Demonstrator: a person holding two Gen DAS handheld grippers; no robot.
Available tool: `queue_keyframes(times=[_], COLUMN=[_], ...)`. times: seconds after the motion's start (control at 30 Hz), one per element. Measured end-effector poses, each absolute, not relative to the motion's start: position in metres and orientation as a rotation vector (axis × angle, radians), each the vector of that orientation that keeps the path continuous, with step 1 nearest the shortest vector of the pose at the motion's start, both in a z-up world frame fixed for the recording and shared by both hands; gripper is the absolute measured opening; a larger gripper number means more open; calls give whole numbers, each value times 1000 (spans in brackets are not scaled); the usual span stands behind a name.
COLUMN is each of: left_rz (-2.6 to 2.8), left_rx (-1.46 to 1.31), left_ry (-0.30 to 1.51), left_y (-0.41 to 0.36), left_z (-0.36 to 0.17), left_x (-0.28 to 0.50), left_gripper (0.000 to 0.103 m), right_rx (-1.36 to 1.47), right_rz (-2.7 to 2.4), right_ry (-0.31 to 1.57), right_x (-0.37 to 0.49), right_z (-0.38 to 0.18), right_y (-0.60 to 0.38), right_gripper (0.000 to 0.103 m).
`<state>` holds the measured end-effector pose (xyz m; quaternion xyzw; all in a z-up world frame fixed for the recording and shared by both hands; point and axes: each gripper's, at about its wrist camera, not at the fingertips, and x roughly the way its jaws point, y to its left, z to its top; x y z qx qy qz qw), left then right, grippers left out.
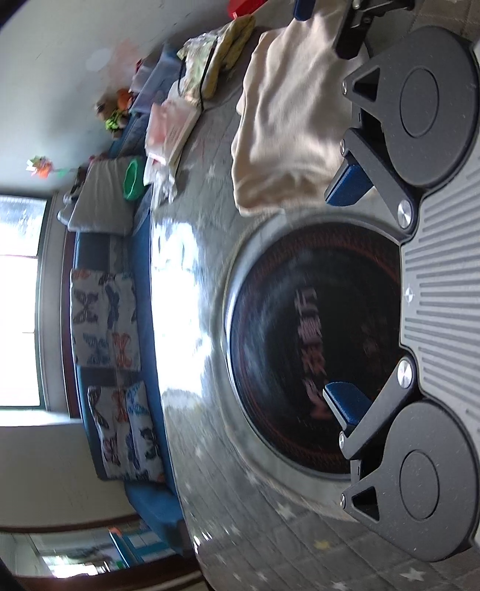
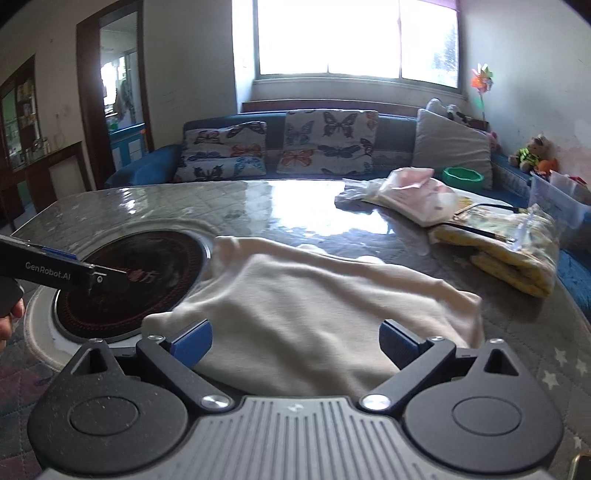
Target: Fold clothes
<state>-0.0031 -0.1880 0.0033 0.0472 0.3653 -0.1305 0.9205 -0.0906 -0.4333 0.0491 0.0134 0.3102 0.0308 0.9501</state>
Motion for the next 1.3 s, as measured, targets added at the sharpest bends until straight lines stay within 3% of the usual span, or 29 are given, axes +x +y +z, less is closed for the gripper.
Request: queue_keyframes(times=[0.1,0.23,0.5,0.7,0.8,0.9,0.93,0.97,1.03,1.3], left_rz=[-291,-363,-484,-539,-570,-599,-603,-607,-611,-630], left_rx=[124,175,256,303,307,288,281,277,266,187], left_ry=[745,746,713,743,758,780,784,783,777,622], left_y=[-218,-177,-215,-236,-239,-240,-240,-239,-240,-229], left_z=[3,42,57,51,44,37,35,34,34,91], left_x=[-8,26,47,65,73,78,79,80,80,74], left_gripper=[103,103,102,91,79,50,37,26,13,9], right_rx=[42,34,48,84,102,119,123,133,125,102], right_rz=[46,15,-53,-52,-52,-50,-45,-41,-44,-37], right_ry=[637,641,668,726,755,780,776,772,760,554], right_x=[-86,-74,-32,-8,5,15,14,12,9,-6], right_z=[48,48,43,30,23,17,19,22,28,98], right_y=[-445,-463,-505,-522,-531,-539,-539,-540,-538,-524], right_gripper=[94,88,78,71,59,43,26,15,12,10])
